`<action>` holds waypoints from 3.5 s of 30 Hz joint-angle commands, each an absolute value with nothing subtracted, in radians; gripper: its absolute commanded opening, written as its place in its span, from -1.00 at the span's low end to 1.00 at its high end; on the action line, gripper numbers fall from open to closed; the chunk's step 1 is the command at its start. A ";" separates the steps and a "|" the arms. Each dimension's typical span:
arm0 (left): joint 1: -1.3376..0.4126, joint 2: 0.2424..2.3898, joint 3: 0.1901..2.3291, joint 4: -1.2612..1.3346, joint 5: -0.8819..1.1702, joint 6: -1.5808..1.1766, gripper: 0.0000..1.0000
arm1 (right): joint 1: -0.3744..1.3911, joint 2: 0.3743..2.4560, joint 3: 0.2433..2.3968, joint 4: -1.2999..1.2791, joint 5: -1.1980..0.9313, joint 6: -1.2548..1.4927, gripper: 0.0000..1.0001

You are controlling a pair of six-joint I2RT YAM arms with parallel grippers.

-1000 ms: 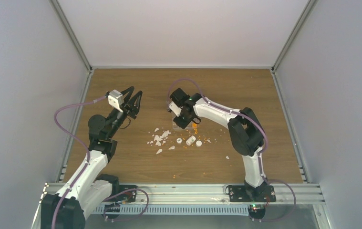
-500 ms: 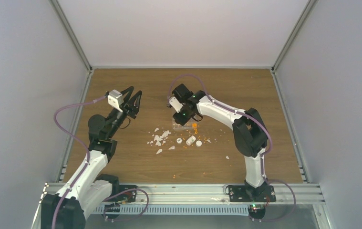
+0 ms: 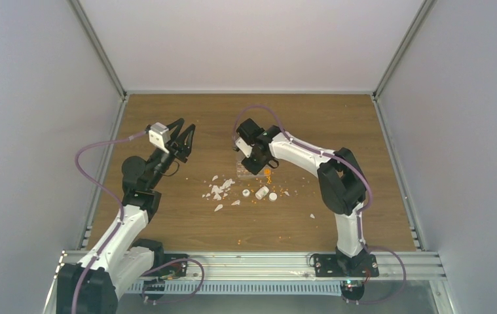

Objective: Sort the pills into containers
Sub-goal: Pour the pill into the pill container, then place the pill bottle at the center of the board.

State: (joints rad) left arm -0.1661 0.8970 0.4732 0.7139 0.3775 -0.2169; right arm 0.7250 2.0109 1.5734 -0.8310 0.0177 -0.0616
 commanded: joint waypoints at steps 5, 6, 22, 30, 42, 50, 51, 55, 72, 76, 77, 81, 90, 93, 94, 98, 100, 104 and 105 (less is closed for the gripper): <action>-0.157 0.893 0.493 0.751 0.381 -0.213 0.98 | 0.721 2.038 1.580 -0.860 -0.061 -0.071 0.46; -0.156 0.894 0.495 0.752 0.381 -0.213 0.98 | 0.711 2.003 1.537 -0.780 -0.148 -0.046 0.46; -0.155 0.897 0.495 0.751 0.384 -0.213 0.98 | 0.703 1.948 1.527 -0.723 -0.173 -0.006 0.47; -0.154 0.893 0.488 0.757 0.380 -0.214 0.98 | 0.717 2.019 1.606 -0.844 -0.024 -0.046 0.46; -0.153 0.900 0.492 0.747 0.374 -0.211 0.98 | 0.740 1.941 1.599 -0.812 0.118 0.006 0.58; -0.152 0.900 0.486 0.759 0.383 -0.214 0.98 | 0.725 1.993 1.610 -0.833 -0.074 -0.059 0.48; -0.152 0.901 0.489 0.755 0.382 -0.214 0.98 | 0.715 1.938 1.535 -0.739 -0.164 -0.031 0.49; -0.151 0.901 0.485 0.760 0.382 -0.215 0.98 | 0.734 2.001 1.587 -0.851 -0.111 -0.058 0.49; -0.144 1.069 0.547 0.795 0.555 -0.290 0.98 | 0.657 1.338 0.961 -0.101 -0.442 -0.049 0.59; -0.157 1.206 0.610 0.870 0.847 -0.344 0.98 | 0.608 1.217 0.905 -0.039 -0.669 -0.057 0.59; -0.167 1.238 0.628 0.885 0.916 -0.348 0.98 | 0.608 1.202 0.901 -0.038 -0.686 -0.059 0.59; -0.250 1.265 0.647 0.879 1.020 -0.332 0.95 | 0.608 1.130 0.849 0.030 -0.719 -0.040 0.58; -0.388 1.134 0.664 0.693 1.034 -0.219 0.76 | 0.611 1.020 0.797 0.058 -0.683 -0.014 0.59; -0.422 1.126 0.659 0.649 1.023 -0.181 0.71 | 0.622 1.011 0.795 0.057 -0.685 -0.009 0.60; -0.430 1.131 0.658 0.646 1.029 -0.180 0.69 | 0.627 1.010 0.797 0.054 -0.682 -0.009 0.60; -0.461 1.149 0.668 0.639 1.038 -0.184 0.66 | 0.645 1.009 0.798 0.049 -0.674 -0.012 0.60; -0.474 1.156 0.677 0.632 1.032 -0.184 0.65 | 0.654 1.009 0.799 0.048 -0.675 -0.015 0.59; -0.489 1.159 0.687 0.629 1.031 -0.187 0.61 | 0.661 1.009 0.799 0.045 -0.673 -0.017 0.60; -0.493 1.157 0.688 0.627 1.030 -0.184 0.60 | 0.662 1.009 0.800 0.045 -0.673 -0.018 0.60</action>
